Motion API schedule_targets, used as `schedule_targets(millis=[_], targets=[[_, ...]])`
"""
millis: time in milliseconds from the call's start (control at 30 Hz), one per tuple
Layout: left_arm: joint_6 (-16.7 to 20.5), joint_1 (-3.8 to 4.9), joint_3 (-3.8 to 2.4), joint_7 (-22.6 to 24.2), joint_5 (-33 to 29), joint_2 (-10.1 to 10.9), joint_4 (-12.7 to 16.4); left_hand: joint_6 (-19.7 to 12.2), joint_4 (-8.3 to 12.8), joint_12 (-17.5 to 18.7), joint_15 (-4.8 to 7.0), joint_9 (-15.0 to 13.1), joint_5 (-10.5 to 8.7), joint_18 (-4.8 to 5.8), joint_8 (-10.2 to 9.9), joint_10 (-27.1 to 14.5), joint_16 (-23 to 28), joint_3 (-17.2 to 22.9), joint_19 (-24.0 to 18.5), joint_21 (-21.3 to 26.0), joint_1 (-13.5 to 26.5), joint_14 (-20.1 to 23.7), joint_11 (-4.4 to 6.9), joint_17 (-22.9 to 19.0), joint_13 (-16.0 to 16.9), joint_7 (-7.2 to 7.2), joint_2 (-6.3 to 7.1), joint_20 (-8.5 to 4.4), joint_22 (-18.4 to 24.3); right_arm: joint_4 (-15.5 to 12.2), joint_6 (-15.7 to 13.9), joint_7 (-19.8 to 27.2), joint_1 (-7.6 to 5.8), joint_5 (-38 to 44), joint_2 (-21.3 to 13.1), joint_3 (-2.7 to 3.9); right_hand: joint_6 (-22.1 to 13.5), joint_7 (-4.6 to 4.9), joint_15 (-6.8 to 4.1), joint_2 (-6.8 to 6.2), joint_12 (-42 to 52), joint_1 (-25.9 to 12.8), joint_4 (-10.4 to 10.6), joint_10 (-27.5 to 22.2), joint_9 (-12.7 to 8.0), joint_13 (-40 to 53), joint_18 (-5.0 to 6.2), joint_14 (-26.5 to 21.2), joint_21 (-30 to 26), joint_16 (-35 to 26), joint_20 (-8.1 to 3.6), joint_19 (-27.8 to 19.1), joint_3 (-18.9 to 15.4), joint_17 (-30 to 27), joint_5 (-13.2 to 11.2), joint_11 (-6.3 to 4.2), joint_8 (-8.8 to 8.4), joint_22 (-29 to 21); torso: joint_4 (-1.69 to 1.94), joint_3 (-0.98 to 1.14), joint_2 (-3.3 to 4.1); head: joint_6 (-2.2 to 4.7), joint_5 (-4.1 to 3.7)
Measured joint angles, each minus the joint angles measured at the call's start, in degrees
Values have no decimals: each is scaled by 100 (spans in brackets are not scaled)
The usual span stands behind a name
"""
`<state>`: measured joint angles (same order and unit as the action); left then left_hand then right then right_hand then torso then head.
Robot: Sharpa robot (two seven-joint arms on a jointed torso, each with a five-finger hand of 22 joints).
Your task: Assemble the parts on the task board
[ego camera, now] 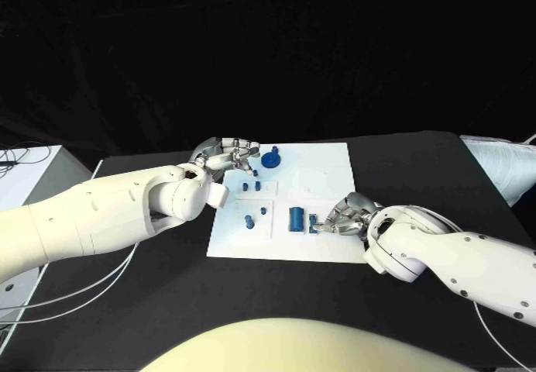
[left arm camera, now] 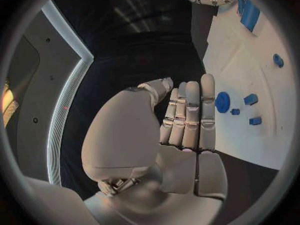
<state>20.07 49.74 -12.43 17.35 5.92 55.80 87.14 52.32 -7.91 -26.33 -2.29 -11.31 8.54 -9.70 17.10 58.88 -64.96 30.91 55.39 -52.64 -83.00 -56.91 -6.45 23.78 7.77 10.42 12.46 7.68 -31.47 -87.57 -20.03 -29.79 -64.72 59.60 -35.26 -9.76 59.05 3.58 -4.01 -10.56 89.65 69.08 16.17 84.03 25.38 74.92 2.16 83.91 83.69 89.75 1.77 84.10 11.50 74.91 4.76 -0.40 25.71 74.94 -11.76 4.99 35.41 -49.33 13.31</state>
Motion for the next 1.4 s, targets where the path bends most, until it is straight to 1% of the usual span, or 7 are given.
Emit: schedule_targets(millis=[233,533,633,767,1167,1233,1400], targets=[[0,0,0,-11,0,0,-5,0,-24,0,0,0,0,0,0,0,0,24,0,0,0,0,0,0,8,0,0,0,8,-49,27,73,11,7,-41,-1,0,0,0,60,0,60,20,0,-4,0,0,0,0,0,0,0,-27,0,-25,0,0,-1,-2,4,0,1,8],[0,0,0,-35,3,-4,-11,0,-24,0,0,0,0,0,0,0,0,24,0,0,0,0,0,5,8,0,0,0,7,71,26,62,15,31,58,-1,0,0,0,90,0,90,20,0,-6,-1,0,0,0,0,0,0,-27,0,-25,0,0,-1,-2,0,1,-10,-6],[0,0,2,-43,3,-4,-12,0,-24,0,0,0,0,0,0,0,0,24,0,0,0,0,0,5,8,0,0,0,7,110,32,51,20,44,89,-1,0,0,0,157,0,123,24,0,-14,-1,0,0,0,0,0,0,-19,0,-19,0,0,-1,0,0,2,-15,-11],[-1,0,2,-52,4,-4,-13,0,-24,0,0,0,0,0,0,0,0,24,0,0,0,0,0,4,7,0,0,0,7,166,63,34,28,75,126,0,0,0,0,220,0,191,-37,0,-23,-1,0,0,0,0,0,0,63,0,69,0,0,-2,2,-4,2,-20,-13],[-1,0,1,-59,5,-7,-11,0,-24,0,0,0,0,0,0,0,0,24,0,0,0,0,0,4,7,0,0,0,7,264,120,17,52,293,238,24,0,0,0,123,0,451,-139,0,-37,-2,0,0,0,0,0,0,201,0,94,0,0,-2,2,-4,1,-34,-18],[-1,0,1,-60,5,-8,-11,0,-24,0,0,0,0,0,0,0,0,24,0,0,0,0,0,3,7,0,0,0,7,285,105,18,55,358,264,27,23,-22,0,128,0,492,-147,0,-36,-2,0,0,0,0,0,0,220,0,121,0,0,-2,2,-4,1,-34,-19],[-1,0,1,-60,5,-10,-13,0,-24,0,0,0,0,0,0,0,0,24,0,23,0,0,0,3,12,0,0,0,12,340,46,27,76,519,327,29,22,-22,-21,165,0,540,-175,-18,-36,-2,0,21,28,0,0,0,280,0,141,-18,0,-3,3,-3,2,-30,-25]])
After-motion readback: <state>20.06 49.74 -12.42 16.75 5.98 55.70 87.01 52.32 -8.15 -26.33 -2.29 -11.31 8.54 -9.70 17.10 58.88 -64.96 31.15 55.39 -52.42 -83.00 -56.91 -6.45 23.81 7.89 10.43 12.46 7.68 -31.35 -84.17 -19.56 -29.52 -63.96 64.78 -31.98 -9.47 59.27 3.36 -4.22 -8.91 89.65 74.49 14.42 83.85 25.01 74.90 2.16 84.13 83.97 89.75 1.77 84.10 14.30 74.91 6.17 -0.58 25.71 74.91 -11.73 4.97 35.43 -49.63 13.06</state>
